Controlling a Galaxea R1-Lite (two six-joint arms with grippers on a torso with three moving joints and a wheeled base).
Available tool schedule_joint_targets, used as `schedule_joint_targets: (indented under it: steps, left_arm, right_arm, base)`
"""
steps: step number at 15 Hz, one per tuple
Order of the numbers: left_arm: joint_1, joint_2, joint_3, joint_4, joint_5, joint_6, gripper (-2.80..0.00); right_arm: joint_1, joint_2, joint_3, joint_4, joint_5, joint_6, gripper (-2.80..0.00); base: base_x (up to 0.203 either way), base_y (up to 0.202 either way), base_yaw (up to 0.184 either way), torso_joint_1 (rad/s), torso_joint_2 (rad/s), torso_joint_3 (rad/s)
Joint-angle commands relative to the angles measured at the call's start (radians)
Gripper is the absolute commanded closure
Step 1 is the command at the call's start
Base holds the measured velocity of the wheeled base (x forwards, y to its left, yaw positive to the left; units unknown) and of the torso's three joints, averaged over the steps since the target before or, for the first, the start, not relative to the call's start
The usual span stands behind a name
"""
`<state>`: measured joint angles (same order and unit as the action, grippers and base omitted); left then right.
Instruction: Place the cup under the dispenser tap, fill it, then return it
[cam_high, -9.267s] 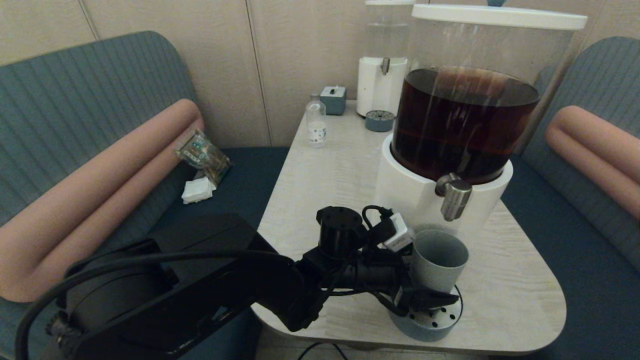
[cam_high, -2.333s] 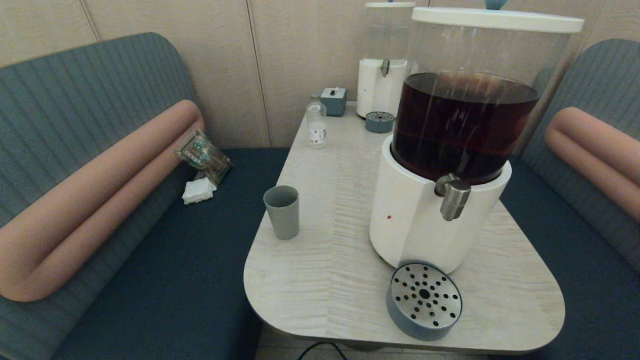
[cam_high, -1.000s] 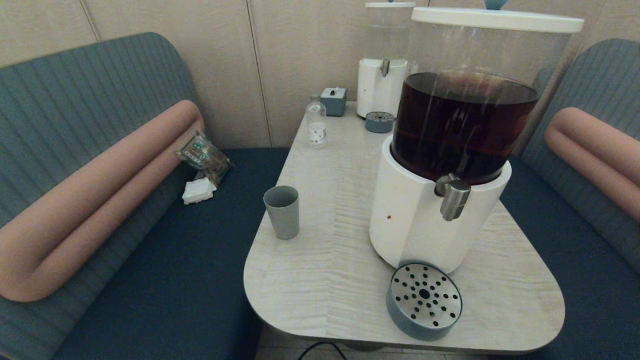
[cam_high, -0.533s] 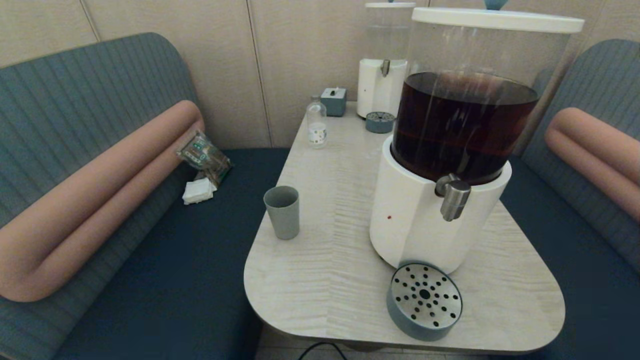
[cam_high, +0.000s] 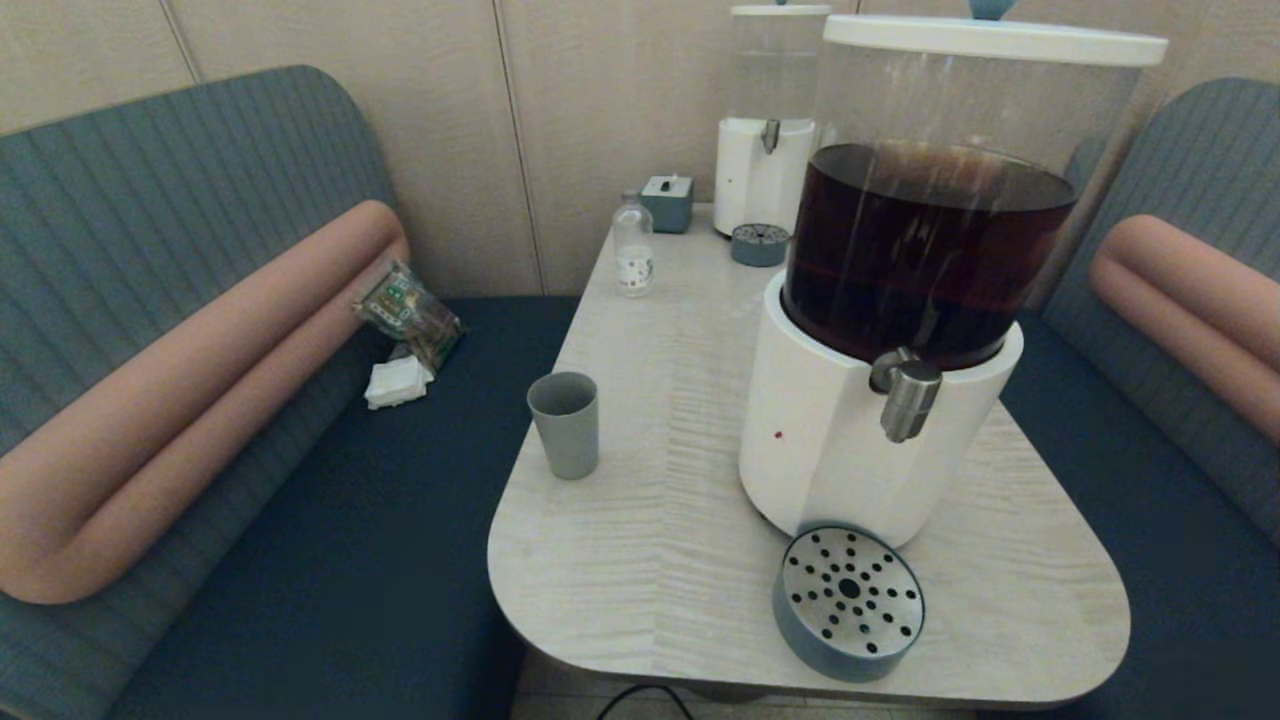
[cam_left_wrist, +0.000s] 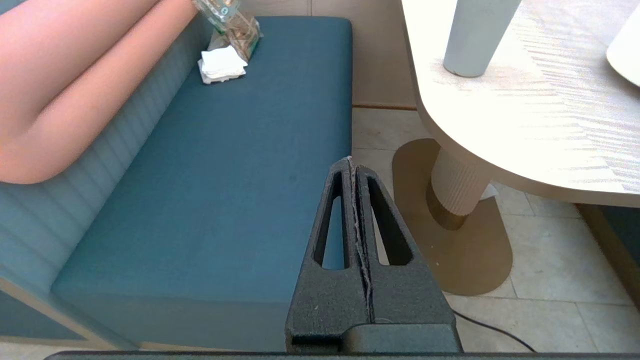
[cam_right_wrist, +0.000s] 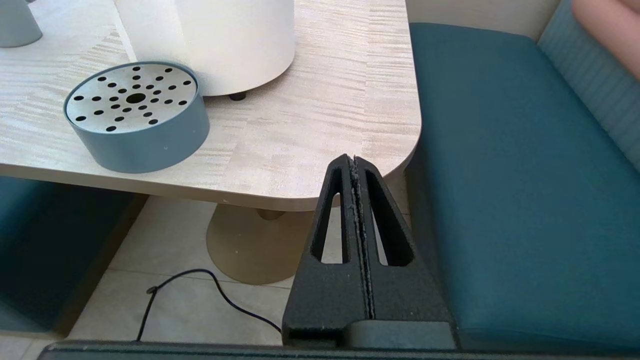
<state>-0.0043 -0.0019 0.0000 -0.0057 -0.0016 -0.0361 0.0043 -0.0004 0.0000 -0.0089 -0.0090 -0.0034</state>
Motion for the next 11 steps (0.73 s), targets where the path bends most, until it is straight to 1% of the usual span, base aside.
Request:
schedule_joint_targets:
  steps: [1, 11]
  left_arm:
    - [0.0, 0.002, 0.001, 0.0, 0.0, -0.001, 0.0]
    - [0.0, 0.002, 0.002, 0.0, 0.0, -0.001, 0.0]
  right_arm:
    - [0.0, -0.001, 0.0, 0.0, 0.0, -0.006, 0.0]
    - [0.0, -0.001, 0.0, 0.0, 0.0, 0.01, 0.0]
  base:
    - [0.0, 0.0, 0.0, 0.0, 0.0, 0.0]
    - [0.0, 0.0, 0.0, 0.0, 0.0, 0.0]
